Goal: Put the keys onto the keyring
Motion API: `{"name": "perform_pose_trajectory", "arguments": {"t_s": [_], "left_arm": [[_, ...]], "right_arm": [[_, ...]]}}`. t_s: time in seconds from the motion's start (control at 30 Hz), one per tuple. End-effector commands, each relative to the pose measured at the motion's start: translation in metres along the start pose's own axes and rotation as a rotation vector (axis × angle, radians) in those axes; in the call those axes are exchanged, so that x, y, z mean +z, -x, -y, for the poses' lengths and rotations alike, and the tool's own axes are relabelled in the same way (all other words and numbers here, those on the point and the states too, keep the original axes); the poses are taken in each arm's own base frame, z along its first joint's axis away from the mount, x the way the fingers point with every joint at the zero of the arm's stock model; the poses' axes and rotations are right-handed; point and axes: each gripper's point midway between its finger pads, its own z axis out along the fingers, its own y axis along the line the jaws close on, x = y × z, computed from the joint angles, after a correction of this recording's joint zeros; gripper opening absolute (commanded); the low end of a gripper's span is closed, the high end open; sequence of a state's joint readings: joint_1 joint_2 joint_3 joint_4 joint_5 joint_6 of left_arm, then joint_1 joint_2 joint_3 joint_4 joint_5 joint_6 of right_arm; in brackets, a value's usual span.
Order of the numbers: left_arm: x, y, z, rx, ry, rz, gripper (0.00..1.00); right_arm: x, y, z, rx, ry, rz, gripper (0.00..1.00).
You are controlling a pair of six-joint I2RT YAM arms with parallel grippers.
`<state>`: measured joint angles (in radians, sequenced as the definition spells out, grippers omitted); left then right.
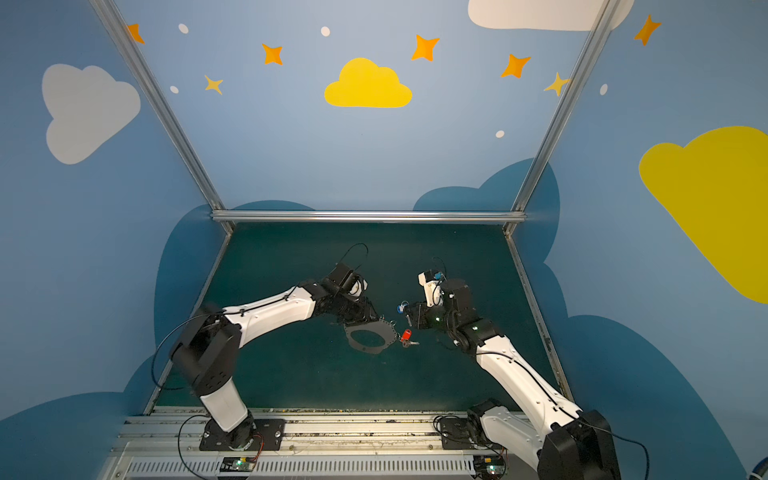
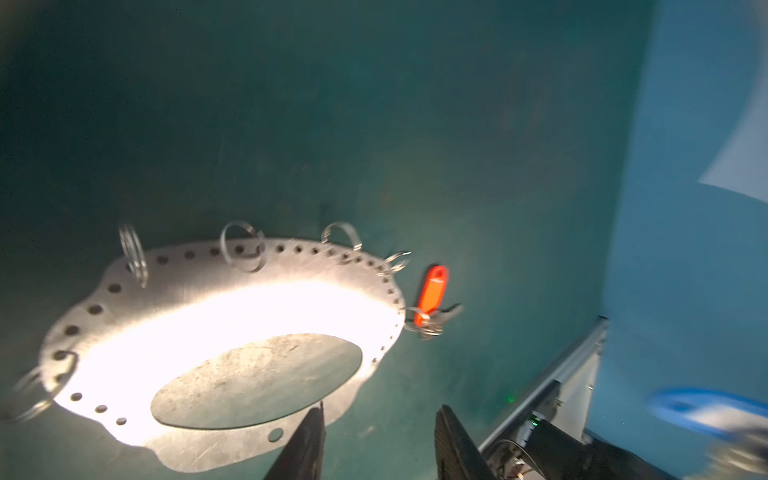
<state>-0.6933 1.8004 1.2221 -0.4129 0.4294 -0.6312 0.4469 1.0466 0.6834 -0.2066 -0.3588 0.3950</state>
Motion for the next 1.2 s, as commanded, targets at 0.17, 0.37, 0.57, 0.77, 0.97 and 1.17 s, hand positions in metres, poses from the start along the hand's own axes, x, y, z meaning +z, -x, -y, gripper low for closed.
{"name": "perform_pose_trajectory", "arguments": {"t_s": [0.17,0.37,0.57,0.77,0.97,1.17], "left_arm": [[0.017,0.021,-0.004,-0.014,0.17,-0.052,0.48],[0.037,0.03,-0.019,-0.004,0.284,-0.1,0.48],[0.051,0.037,-0.021,0.009,0.31,-0.123,0.48],[0.058,0.046,-0.019,0.016,0.319,-0.123,0.49],[0.063,0.045,-0.023,0.02,0.338,-0.142,0.38],[0.056,0.036,-0.023,-0.014,0.322,-0.148,0.4]], "right_arm": [[0.009,-0.032,0.011,0.015,0.012,-0.076,0.0],[0.015,-0.043,0.008,0.024,0.051,-0.118,0.0],[0.014,-0.043,0.006,0.028,0.072,-0.095,0.0],[0.014,-0.045,0.005,0.033,0.085,-0.09,0.0],[0.014,-0.046,0.005,0.04,0.092,-0.083,0.0],[0.016,-0.047,0.006,0.046,0.092,-0.086,0.0]]}}
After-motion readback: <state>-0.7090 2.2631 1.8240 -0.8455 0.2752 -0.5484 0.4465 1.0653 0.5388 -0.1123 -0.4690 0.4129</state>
